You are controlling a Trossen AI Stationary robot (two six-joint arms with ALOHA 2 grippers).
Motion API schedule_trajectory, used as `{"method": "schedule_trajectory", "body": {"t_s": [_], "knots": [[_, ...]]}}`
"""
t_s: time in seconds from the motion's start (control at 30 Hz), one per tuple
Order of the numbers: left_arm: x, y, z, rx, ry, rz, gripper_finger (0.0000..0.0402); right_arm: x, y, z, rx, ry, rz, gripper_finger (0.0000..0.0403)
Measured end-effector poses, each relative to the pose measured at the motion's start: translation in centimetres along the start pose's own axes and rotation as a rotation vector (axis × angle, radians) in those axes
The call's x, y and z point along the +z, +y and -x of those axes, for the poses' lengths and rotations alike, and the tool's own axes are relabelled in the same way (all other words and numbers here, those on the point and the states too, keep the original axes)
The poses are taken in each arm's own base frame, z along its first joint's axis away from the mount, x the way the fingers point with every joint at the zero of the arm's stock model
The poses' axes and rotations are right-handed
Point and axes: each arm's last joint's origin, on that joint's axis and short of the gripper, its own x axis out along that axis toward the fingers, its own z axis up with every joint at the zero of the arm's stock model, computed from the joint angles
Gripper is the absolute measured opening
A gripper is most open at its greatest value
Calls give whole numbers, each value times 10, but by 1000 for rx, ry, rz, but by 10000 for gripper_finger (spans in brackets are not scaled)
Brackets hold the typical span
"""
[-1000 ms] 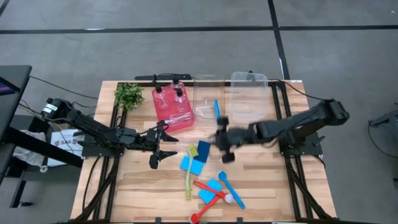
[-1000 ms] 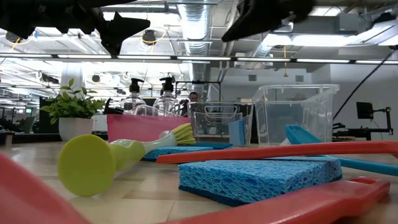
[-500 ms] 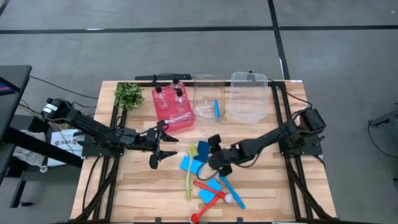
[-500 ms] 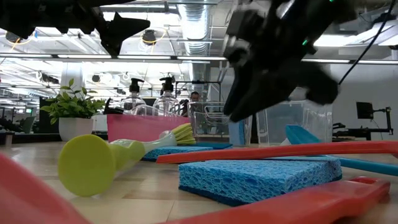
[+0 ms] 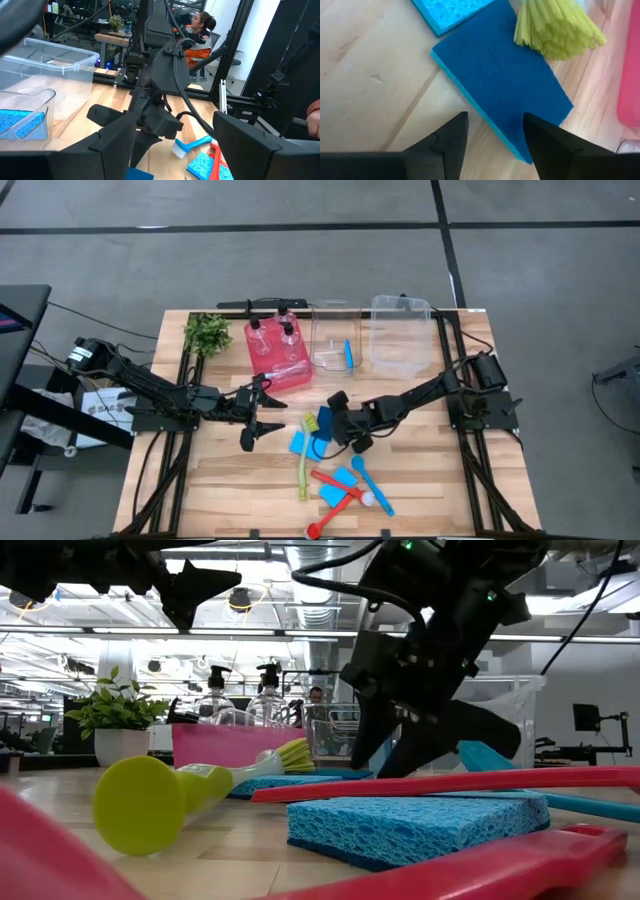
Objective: Pick & Place Kitchen Sink Supplies
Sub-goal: Put the blue sponge into the left transparent bin
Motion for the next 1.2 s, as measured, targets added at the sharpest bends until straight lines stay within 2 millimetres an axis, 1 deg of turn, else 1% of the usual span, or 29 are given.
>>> {"method": "schedule_trajectory", "body": {"t_s": [0.07, 0.13, 0.23, 0.3, 0.33, 0.47, 0.57, 0.8, 0.9, 1.0, 1.07, 1.2], "knots": [[0, 0, 0, 0, 0, 0, 266, -3, 0, -8, 0, 10, -6, 174], [0, 0, 0, 0, 0, 0, 266, -5, -1, -13, 1, 19, -10, 147], [0, 0, 0, 0, 0, 0, 266, -5, -2, -14, -2, 19, -15, 78], [0, 0, 0, 0, 0, 0, 266, -5, -4, -10, -10, 16, -15, 28], [0, 0, 0, 0, 0, 0, 266, -4, -4, -8, -11, 13, -15, 16], [0, 0, 0, 0, 0, 0, 266, 0, -3, 6, -23, -1, -5, 11], [0, 0, 0, 0, 0, 0, 266, 1, -1, 21, -43, 16, 11, 5], [0, 0, 0, 0, 3, -1, 266, 10, 0, 71, -96, -43, -15, 2], [0, 0, 0, 0, 3, -1, 266, 13, -3, 93, -158, -83, -25, 2], [0, 0, 0, 1, 4, -1, 266, 15, -10, 115, -261, -125, -36, 1], [0, 0, 0, 0, 4, -1, 266, 15, -18, 126, -341, -143, -58, 1], [0, 0, 0, 1, 3, -1, 266, 10, -42, 139, -451, -184, -126, 1]]}}
